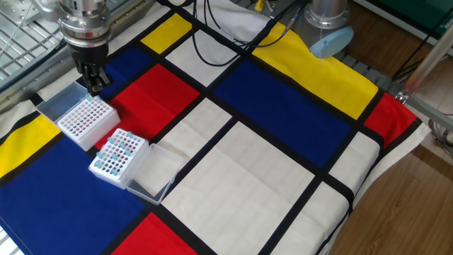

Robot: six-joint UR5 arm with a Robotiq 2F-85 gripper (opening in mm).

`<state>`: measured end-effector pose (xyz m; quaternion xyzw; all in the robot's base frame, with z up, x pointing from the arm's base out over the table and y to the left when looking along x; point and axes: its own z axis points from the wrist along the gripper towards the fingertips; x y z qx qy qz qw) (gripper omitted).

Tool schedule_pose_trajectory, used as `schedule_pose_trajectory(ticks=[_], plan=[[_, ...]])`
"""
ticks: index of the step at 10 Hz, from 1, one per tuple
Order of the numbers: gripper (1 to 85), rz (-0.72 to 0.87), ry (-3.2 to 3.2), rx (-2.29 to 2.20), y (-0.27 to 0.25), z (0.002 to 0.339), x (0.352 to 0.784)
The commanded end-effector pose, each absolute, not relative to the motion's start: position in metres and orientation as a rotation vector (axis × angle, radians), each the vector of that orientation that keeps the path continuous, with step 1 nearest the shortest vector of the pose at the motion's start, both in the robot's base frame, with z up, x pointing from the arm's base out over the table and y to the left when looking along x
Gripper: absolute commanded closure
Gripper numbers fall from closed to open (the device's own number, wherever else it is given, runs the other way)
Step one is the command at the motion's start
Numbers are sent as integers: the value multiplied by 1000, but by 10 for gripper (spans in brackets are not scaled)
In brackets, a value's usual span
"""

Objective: Transfer all medium pipette tips from one holder to another

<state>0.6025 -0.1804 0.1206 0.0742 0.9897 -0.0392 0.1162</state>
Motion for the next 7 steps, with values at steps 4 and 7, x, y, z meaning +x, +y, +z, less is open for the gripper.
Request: schedule_pose_trajectory(ticks=[4, 7], plan=[[840, -71, 2887, 193, -186, 118, 601], [840, -69, 2885, 188, -188, 117, 600]])
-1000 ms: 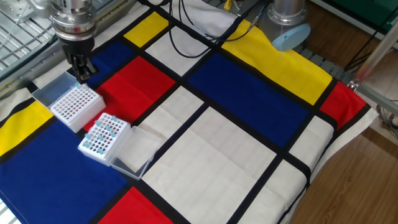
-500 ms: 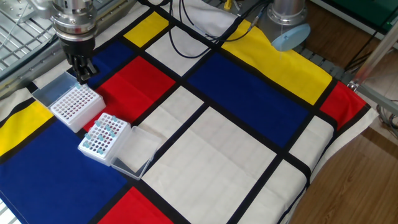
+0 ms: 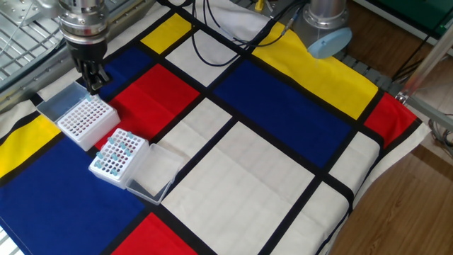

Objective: Transfer all medium pipette tips from one holder to another

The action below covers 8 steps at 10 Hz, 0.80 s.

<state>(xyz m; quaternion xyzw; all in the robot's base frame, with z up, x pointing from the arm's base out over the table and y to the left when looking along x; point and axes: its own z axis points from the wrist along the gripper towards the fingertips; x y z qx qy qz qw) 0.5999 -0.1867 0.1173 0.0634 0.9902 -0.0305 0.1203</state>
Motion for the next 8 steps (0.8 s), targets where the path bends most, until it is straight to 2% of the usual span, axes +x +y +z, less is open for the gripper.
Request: schedule_pose_trajectory(ticks=[1, 8], plan=[[840, -67, 2884, 184, -188, 117, 599], [840, -57, 2881, 169, -191, 115, 599]])
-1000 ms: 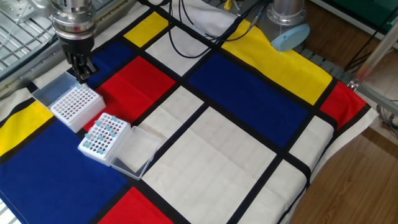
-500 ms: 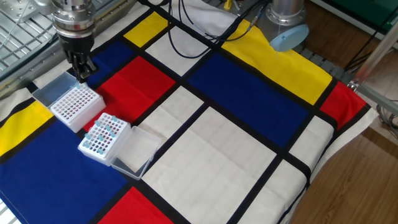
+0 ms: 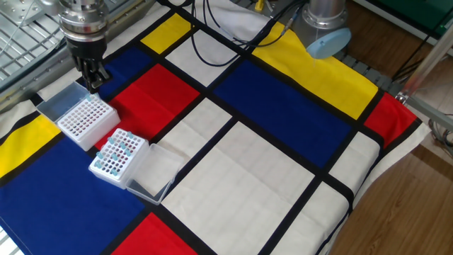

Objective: Transfer all medium pipette tips from one holder to another

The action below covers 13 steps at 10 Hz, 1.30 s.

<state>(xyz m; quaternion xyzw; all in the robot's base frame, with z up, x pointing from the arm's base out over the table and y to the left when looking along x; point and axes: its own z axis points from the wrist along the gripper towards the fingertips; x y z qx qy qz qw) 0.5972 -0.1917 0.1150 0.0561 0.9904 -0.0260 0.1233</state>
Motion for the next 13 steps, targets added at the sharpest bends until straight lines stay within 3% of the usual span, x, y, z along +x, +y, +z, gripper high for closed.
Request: schedule_pose_trajectory(ticks=[1, 10, 11, 13], plan=[[840, -55, 2880, 169, -191, 115, 599], [833, 12, 2930, 78, -188, 103, 588], [770, -3, 2956, 43, -192, 104, 583], [730, -1, 2956, 21, -193, 103, 583]])
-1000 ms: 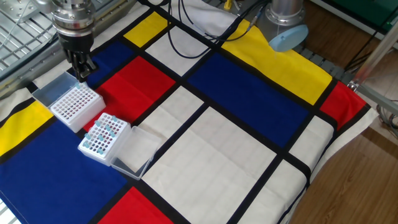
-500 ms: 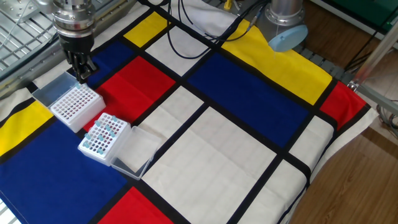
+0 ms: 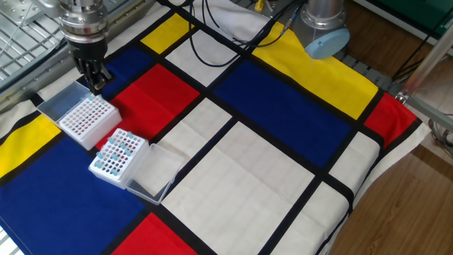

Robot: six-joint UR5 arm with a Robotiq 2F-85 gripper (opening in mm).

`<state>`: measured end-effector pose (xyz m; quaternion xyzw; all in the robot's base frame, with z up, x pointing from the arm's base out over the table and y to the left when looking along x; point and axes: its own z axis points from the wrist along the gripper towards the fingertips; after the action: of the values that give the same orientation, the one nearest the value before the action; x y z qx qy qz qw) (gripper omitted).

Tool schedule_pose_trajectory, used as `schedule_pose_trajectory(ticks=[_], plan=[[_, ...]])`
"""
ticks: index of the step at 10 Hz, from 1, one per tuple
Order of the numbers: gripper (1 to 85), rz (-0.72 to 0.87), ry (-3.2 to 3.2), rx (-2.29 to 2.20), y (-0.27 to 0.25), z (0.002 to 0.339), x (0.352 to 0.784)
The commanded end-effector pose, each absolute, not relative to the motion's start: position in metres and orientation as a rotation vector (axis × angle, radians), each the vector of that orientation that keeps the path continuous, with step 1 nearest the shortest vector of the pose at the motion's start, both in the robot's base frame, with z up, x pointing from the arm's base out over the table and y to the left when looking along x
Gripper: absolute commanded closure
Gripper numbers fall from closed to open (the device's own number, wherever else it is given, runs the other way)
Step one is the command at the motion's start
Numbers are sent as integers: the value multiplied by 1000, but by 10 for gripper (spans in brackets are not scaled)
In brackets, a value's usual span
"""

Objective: Transfer all medium pipette tips from one holder to another

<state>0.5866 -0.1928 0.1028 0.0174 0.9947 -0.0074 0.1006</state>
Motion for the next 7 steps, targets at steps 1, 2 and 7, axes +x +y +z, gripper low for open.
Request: schedule_pose_trajectory(ticks=[1, 2, 7], plan=[[707, -2, 2958, 5, -194, 103, 583], [693, -2, 2961, -19, -196, 103, 582], [653, -10, 2962, -79, -202, 100, 581]])
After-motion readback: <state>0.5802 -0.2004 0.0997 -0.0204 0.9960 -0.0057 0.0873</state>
